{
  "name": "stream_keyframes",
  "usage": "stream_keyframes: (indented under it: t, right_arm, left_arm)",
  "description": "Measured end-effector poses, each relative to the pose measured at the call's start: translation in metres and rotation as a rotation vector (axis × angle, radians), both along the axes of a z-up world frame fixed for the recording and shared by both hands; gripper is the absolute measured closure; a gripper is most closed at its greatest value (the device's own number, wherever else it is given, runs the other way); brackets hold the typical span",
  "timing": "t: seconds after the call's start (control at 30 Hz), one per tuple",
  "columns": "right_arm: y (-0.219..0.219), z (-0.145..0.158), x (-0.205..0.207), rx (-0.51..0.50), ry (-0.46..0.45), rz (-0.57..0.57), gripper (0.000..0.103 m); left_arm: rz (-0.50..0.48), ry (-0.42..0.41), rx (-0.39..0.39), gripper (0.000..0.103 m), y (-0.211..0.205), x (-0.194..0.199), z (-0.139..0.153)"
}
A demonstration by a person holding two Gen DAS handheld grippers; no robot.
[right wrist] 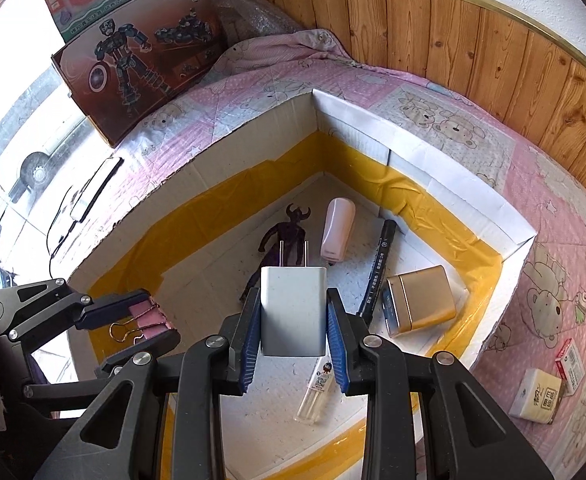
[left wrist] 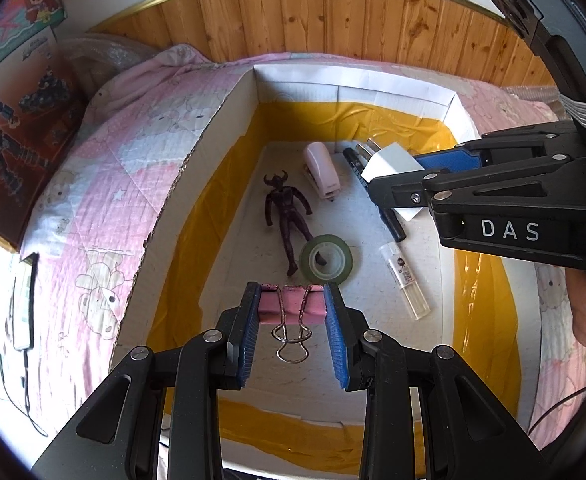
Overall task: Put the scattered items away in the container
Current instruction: 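Lower both grippers into the box and open them, releasing clip and charger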
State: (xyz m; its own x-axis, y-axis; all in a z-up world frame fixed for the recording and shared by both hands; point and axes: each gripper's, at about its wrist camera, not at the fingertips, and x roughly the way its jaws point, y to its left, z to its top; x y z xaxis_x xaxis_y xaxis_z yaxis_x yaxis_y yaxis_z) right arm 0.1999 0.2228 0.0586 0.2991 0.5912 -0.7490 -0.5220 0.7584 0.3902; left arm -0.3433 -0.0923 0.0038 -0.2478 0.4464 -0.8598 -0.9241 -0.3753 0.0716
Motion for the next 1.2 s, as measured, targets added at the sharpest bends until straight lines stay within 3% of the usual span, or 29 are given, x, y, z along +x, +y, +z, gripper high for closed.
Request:
stream_keyframes:
  t: [0.63, 1.2]
  right_arm:
    - [0.008, -0.002, 0.007, -0.057, 0.02, 0.023, 0.071]
    - [0.02, -0.017, 0.01, -0.101, 0.049, 0.041, 0.071]
  left_arm:
    - [-0.008, 0.041, -0.071, 0.071, 0.008, 0.006, -0.014]
    - [0.033, -0.045, -0.113, 0.07, 0.009, -0.003, -0.026]
